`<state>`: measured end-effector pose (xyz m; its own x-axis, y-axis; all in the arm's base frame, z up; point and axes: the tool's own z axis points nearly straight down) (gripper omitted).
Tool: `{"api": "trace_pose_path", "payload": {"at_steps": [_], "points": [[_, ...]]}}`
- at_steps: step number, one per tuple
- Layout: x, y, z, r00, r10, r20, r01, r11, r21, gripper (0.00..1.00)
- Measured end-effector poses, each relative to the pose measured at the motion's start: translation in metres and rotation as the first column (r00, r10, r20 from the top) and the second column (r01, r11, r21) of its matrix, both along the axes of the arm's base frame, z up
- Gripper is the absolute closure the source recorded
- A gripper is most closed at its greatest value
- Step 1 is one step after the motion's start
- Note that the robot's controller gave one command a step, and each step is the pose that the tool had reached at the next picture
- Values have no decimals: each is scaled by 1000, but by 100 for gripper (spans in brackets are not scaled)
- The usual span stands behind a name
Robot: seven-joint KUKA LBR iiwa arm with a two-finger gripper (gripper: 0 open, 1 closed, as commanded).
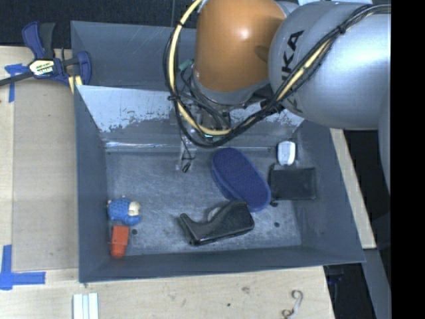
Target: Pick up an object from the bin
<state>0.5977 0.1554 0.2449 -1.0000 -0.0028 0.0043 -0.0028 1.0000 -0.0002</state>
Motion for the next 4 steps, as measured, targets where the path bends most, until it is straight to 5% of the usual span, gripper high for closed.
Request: {"api": "trace_pose_path", "payload": {"at_steps": [1,2,3,4], "points": [[-34,63,-116,997,79,-2,-79,997,0,0],[-87,68,-176,994,-107,0,107,994,-1,0],[-84,68,-173,994,-110,7,110,994,1,100],[-40,77,-8,998,-65,16,65,998,6,100]]}}
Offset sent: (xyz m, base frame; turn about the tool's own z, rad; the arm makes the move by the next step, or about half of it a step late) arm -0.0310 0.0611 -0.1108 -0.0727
